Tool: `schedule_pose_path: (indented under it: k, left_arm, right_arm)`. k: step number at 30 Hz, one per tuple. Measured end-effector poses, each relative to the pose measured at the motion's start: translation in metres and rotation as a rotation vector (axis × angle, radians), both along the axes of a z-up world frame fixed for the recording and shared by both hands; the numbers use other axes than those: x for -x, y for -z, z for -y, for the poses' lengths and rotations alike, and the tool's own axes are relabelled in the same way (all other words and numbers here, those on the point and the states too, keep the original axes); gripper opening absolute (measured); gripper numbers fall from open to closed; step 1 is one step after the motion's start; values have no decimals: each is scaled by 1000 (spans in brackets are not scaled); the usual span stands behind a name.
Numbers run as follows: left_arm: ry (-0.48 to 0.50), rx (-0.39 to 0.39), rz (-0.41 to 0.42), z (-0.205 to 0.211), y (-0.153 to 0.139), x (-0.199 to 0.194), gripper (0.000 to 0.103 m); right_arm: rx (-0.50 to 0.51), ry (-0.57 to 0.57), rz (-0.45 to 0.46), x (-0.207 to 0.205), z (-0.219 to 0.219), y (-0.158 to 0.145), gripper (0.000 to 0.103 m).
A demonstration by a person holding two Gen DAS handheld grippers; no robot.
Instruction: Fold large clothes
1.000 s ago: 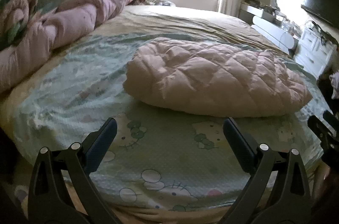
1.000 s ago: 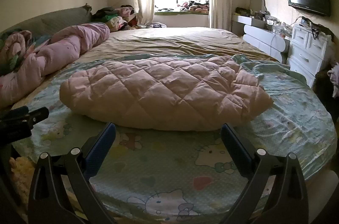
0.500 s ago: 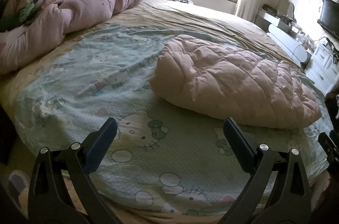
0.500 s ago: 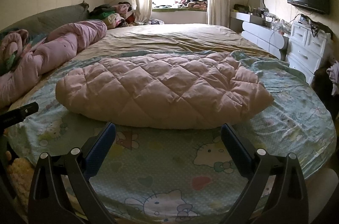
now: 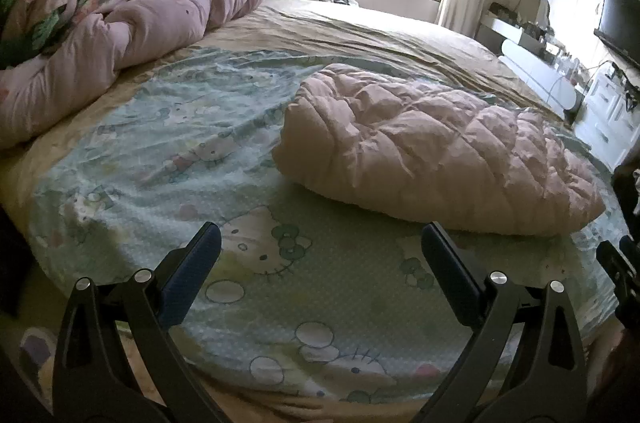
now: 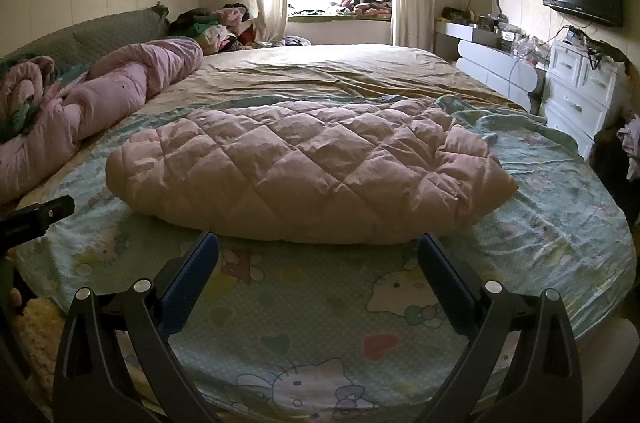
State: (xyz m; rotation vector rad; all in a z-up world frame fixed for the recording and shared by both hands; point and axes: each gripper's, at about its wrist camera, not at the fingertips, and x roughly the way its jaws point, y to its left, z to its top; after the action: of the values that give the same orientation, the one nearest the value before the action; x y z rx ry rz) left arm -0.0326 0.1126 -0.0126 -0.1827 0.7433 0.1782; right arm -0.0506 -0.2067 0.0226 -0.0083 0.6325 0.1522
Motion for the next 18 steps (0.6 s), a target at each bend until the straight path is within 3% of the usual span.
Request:
schedule_pose_path:
  k: [18]
  left_arm:
    - [2,-8,-7,4,1,0,94]
  right_arm:
    - [-2,7,-29,-1,1,6,99]
